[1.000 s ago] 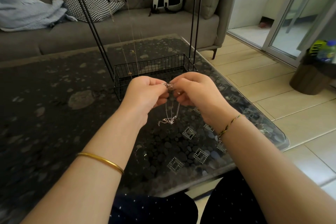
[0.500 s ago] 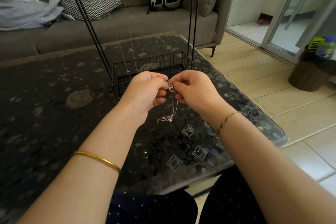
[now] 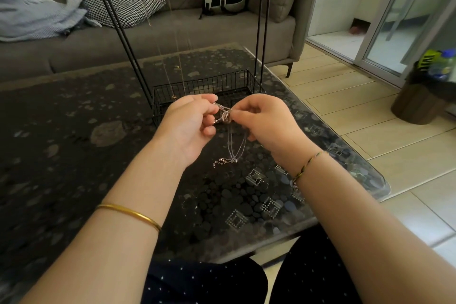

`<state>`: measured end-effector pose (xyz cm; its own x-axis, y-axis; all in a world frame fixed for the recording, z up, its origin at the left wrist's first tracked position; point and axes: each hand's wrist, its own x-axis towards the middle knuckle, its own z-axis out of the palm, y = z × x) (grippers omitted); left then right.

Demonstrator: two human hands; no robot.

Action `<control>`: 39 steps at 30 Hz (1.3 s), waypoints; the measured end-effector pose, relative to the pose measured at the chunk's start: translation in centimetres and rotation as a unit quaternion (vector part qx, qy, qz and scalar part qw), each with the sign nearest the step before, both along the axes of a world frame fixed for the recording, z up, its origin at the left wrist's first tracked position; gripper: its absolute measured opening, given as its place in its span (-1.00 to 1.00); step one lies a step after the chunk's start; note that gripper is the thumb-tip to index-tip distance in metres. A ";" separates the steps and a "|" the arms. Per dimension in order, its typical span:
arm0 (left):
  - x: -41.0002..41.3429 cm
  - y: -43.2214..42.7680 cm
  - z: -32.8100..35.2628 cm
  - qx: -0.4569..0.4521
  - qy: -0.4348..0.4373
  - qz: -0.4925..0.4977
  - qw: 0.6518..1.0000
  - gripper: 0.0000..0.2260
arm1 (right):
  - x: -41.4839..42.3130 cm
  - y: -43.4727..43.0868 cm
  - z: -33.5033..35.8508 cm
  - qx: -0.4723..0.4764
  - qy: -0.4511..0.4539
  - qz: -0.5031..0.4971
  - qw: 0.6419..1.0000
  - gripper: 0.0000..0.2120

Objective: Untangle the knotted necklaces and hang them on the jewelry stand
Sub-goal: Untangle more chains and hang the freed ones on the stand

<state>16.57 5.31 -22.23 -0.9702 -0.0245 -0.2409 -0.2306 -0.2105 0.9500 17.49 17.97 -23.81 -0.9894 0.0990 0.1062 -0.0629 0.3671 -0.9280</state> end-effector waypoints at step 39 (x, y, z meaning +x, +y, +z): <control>-0.1 -1.5 -0.4 -0.329 0.031 -0.077 0.941 -0.65 | -0.8 1.4 0.1 -0.360 -0.132 -0.083 0.920 -0.88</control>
